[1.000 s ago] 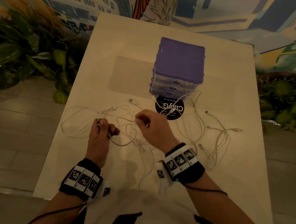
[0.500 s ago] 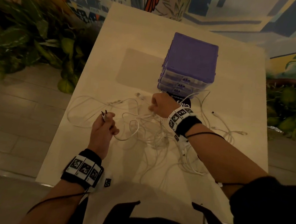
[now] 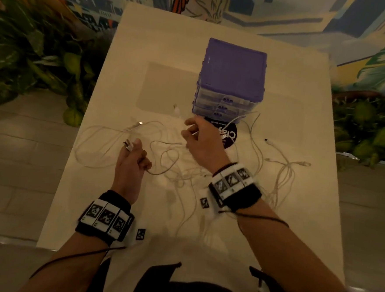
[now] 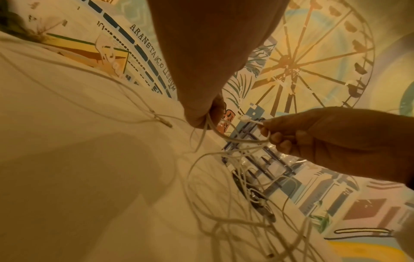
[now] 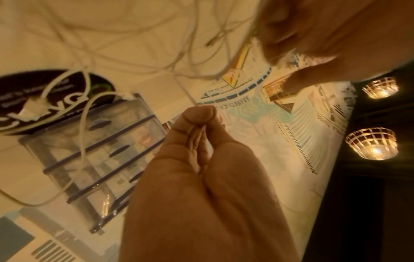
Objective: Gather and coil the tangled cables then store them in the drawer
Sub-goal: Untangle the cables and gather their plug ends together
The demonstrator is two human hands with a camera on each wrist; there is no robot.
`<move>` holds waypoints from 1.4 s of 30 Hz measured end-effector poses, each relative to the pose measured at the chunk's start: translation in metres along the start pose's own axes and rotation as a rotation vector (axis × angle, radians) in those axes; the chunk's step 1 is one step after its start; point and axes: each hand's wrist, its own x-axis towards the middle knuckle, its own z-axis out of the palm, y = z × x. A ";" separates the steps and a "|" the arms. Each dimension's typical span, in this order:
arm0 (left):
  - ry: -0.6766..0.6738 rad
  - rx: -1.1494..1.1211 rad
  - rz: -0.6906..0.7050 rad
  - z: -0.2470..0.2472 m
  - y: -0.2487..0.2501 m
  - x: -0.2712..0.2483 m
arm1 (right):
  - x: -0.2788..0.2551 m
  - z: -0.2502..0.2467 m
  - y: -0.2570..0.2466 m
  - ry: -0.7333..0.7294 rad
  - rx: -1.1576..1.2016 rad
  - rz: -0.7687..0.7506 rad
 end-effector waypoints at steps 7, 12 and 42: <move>-0.074 0.093 0.033 0.026 0.003 -0.007 | -0.070 0.031 -0.014 -0.050 0.021 -0.088; -0.076 0.202 0.026 0.027 -0.005 -0.012 | -0.092 0.038 -0.004 -0.079 0.041 -0.090; -0.214 -0.092 -0.139 0.011 -0.011 -0.011 | 0.052 -0.039 0.060 -0.320 -0.910 -0.062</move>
